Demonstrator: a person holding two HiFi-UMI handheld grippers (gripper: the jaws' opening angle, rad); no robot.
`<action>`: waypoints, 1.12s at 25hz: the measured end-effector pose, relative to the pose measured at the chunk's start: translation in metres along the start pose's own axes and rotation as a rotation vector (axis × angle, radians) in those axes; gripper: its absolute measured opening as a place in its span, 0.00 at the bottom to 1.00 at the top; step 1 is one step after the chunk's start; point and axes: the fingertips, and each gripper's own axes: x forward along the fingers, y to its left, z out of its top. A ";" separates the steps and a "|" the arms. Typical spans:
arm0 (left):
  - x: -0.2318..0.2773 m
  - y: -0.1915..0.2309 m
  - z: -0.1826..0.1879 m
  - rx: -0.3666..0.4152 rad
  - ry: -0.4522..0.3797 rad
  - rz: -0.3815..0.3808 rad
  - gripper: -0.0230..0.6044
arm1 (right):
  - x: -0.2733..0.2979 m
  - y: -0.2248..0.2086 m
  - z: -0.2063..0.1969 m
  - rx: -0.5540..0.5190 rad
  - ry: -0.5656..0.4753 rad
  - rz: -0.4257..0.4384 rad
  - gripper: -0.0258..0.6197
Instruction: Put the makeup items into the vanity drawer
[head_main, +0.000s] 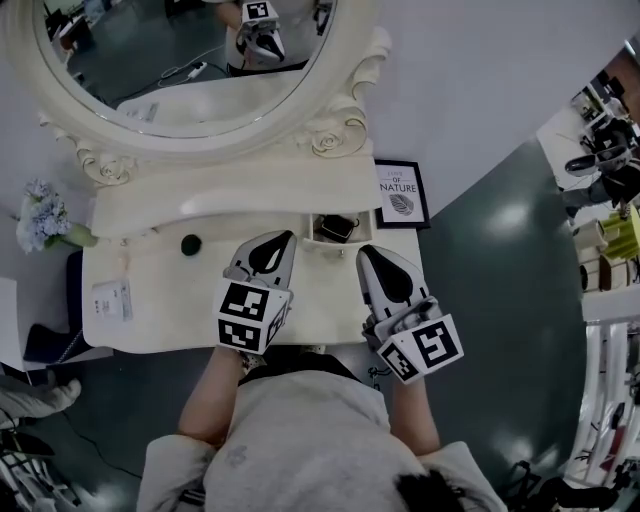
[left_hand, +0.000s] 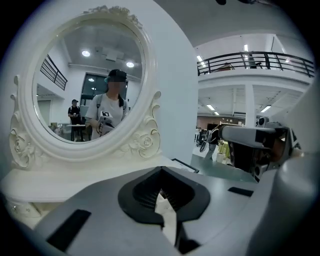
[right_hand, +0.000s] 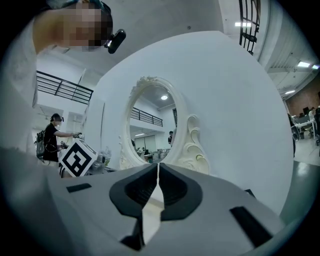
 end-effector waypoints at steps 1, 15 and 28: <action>-0.007 0.003 0.003 0.003 -0.013 0.005 0.06 | 0.003 0.006 0.000 -0.002 0.002 0.007 0.08; -0.101 0.043 0.043 0.024 -0.169 0.066 0.06 | 0.036 0.074 0.015 -0.029 -0.018 0.092 0.08; -0.168 0.069 0.062 0.054 -0.275 0.136 0.06 | 0.048 0.125 0.028 -0.056 -0.045 0.141 0.08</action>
